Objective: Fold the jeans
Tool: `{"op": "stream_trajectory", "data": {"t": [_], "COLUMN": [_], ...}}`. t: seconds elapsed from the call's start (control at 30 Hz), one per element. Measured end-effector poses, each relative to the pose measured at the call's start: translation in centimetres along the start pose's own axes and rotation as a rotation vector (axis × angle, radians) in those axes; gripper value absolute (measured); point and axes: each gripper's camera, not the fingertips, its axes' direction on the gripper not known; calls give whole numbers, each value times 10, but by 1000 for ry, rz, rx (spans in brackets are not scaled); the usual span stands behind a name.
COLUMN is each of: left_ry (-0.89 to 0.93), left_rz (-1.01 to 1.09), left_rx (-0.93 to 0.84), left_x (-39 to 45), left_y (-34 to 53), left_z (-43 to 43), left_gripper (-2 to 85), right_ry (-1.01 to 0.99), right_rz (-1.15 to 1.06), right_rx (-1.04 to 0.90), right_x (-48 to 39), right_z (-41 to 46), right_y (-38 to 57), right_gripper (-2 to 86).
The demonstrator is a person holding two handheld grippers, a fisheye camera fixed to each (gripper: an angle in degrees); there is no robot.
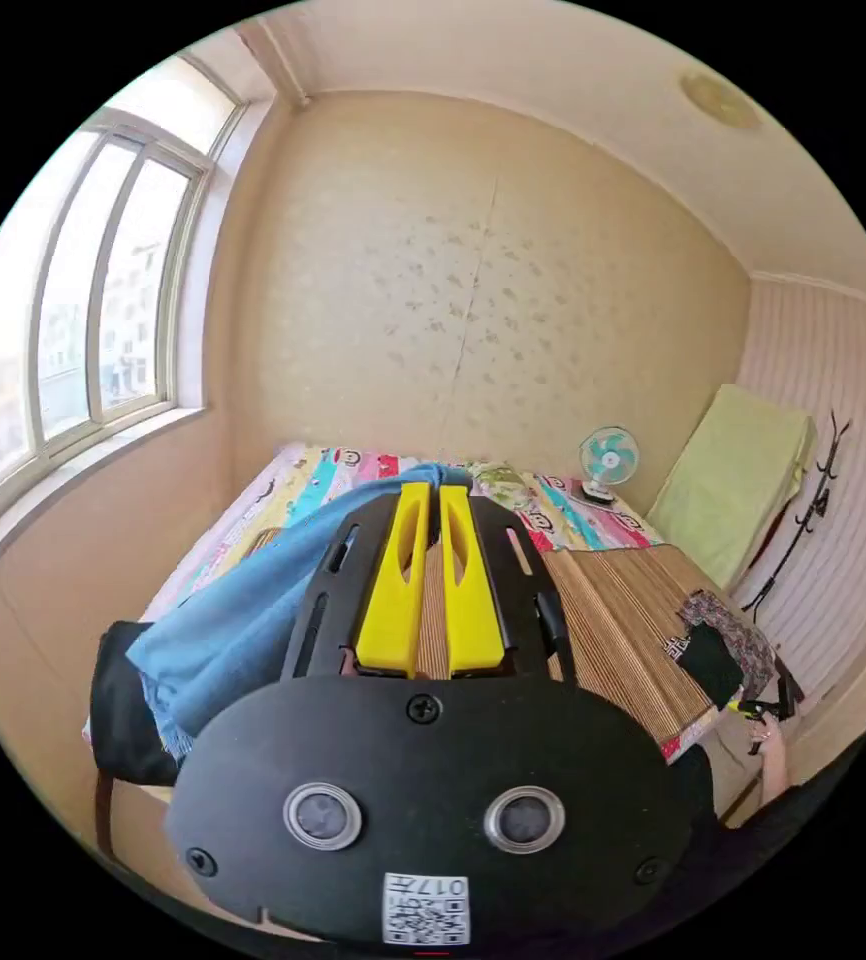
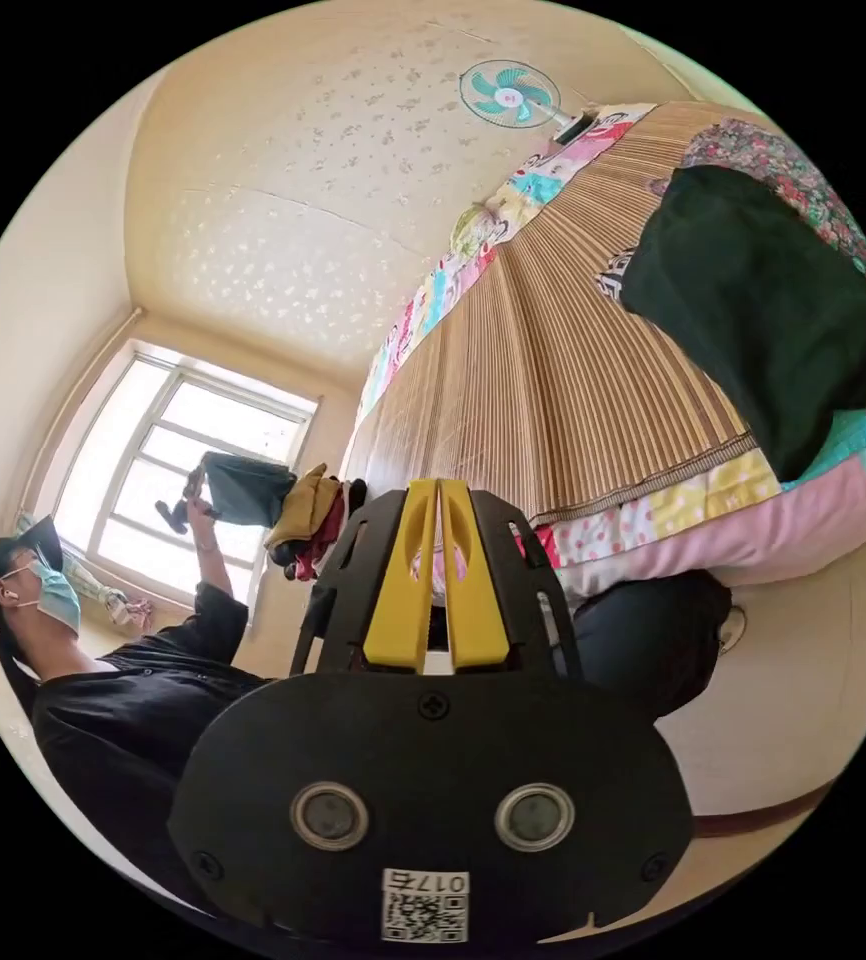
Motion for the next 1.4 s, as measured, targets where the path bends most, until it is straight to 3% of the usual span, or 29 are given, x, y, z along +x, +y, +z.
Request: {"op": "stream_trajectory", "data": {"t": [0.13,0.23,0.47,0.53,0.67,0.77,0.87,1.0,1.13,1.27,1.4], "left_ry": [381,636,667,654,560,357,142,-86,58,296,318], "left_rz": [280,316,220,175,84,45,-35,-315,-611,-859,-800], "left_rx": [71,-110,-619,-661,-561,-462,-463,-492,-446,-514,-376], "left_x": [123,191,290,280,213,157,107,44,-22,-55,-46], "left_y": [25,81,296,324,337,337,338,351,374,394,371], "left_z": [4,52,185,180,114,54,17,5,32,86,65], "left_gripper": [3,4,19,33,67,67,80,139,151,138,67], "right_ry": [-15,61,338,376,546,392,182,270,413,289,393], "right_rz": [-112,-149,-105,-154,-418,-635,-697,-691,-759,-803,-887], "right_rx": [-53,-103,-152,-182,-343,-414,-545,-676,-534,-413,-256], "right_x": [-40,-57,-71,-89,-164,-229,-271,-277,-281,-294,-310], "right_z": [26,41,87,110,202,271,343,433,457,402,321], "right_y": [-8,-9,0,0,13,42,70,106,148,153,140], "right_gripper": [6,6,17,24,49,76,111,165,152,85,30]}}
